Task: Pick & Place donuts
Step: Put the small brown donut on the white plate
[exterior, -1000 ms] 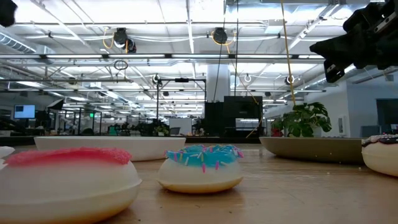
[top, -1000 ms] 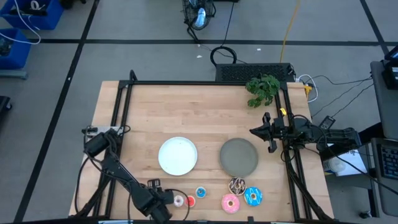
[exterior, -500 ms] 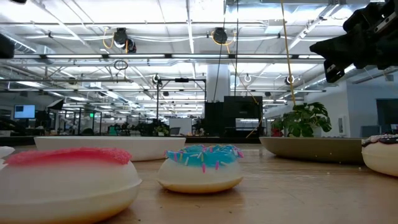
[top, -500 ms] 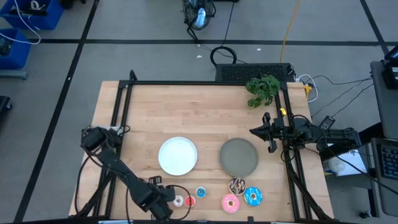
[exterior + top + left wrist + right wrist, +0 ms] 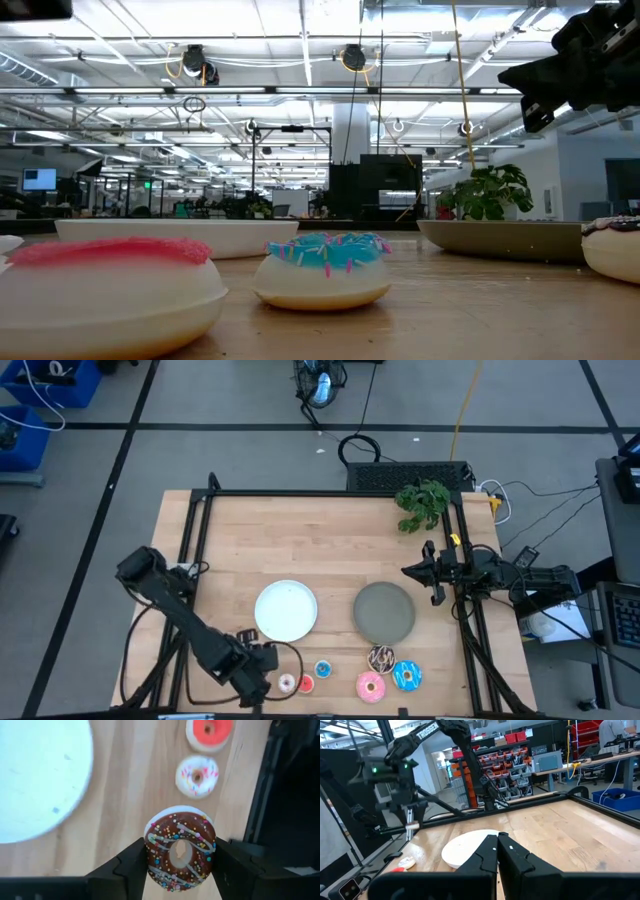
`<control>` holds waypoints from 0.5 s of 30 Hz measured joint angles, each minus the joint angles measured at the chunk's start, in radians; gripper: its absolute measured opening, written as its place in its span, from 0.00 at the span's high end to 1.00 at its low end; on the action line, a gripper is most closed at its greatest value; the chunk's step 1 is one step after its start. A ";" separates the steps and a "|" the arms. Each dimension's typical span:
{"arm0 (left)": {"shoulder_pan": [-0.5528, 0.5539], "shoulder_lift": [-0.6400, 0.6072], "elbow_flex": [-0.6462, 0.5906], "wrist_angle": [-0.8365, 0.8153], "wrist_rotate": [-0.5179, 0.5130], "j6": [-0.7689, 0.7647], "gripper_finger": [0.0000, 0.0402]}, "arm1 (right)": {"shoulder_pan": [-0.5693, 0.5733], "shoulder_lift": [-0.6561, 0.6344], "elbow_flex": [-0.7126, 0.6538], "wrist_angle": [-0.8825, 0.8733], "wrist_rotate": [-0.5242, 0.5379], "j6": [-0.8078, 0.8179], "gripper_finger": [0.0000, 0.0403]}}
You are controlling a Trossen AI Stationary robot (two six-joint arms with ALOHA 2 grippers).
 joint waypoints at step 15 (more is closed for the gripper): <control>0.004 -0.061 0.000 -0.006 -0.072 0.019 0.51 | 0.000 0.000 0.000 0.000 0.000 0.000 1.00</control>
